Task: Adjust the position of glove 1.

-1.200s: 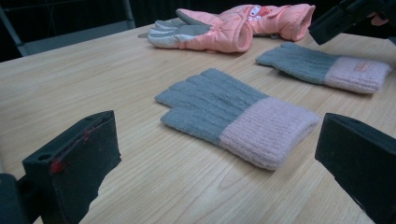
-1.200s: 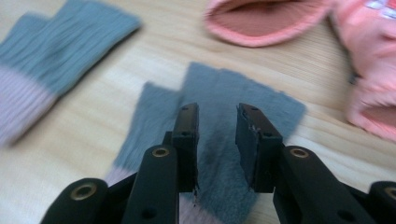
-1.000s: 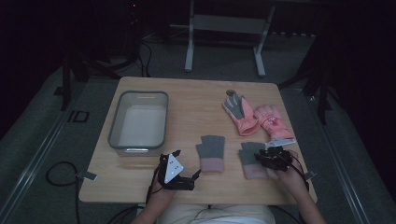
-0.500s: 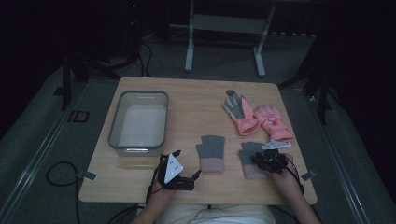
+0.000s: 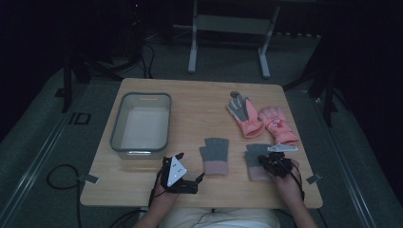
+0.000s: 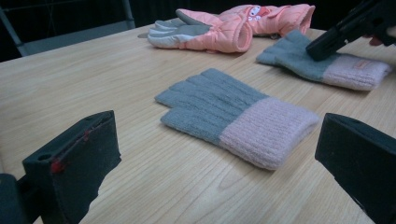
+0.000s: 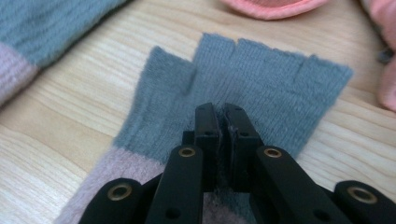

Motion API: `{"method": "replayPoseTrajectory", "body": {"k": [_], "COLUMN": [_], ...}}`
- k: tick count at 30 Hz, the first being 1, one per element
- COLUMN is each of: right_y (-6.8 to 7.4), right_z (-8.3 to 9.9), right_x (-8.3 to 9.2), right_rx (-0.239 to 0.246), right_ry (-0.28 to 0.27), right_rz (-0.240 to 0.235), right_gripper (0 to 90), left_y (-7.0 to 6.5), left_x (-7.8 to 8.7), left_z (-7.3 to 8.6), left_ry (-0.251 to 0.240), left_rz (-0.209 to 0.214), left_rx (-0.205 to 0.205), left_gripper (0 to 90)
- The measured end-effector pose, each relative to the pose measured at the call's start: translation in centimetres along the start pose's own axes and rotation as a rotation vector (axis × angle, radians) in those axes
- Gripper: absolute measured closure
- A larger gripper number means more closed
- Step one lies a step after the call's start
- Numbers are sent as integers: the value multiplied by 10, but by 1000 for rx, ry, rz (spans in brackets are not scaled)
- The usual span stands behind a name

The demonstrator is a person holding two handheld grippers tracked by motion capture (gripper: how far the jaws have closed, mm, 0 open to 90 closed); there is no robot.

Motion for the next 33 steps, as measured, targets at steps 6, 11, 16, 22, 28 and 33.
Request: {"method": "replayPoseTrajectory", "body": {"k": [6,11,16,22,28,33], "right_y": [1,16,37,71,98,122], "right_z": [-22,-50,-75,-99,-109,-107], "right_x": [25,40,44,37,26,8], "right_rx": [-36,-25,-31,-8,13,21], "right_ry": [-62,-109,-140,-152,-145,-118], "right_rz": [10,3,-26,-64,-91,-126], "right_gripper": [854,854,854,854,854,854], "left_y": [0,0,0,0,0,0], "left_x": [0,0,0,0,0,0], "left_z": [0,0,0,0,0,0], "left_ry": [0,1,4,4,3,1], "left_rz": [3,5,2,9,10,8], "left_rx": [2,-1,-2,-5,-3,-3], "left_gripper": [0,0,0,0,0,0]}}
Point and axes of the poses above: each handheld gripper's, and its own axes: x roughly backward along the jaws, z roughly out of its underside, y roughly to its left, the point moved 10 cm from there along -x, roughly forward along the jaws
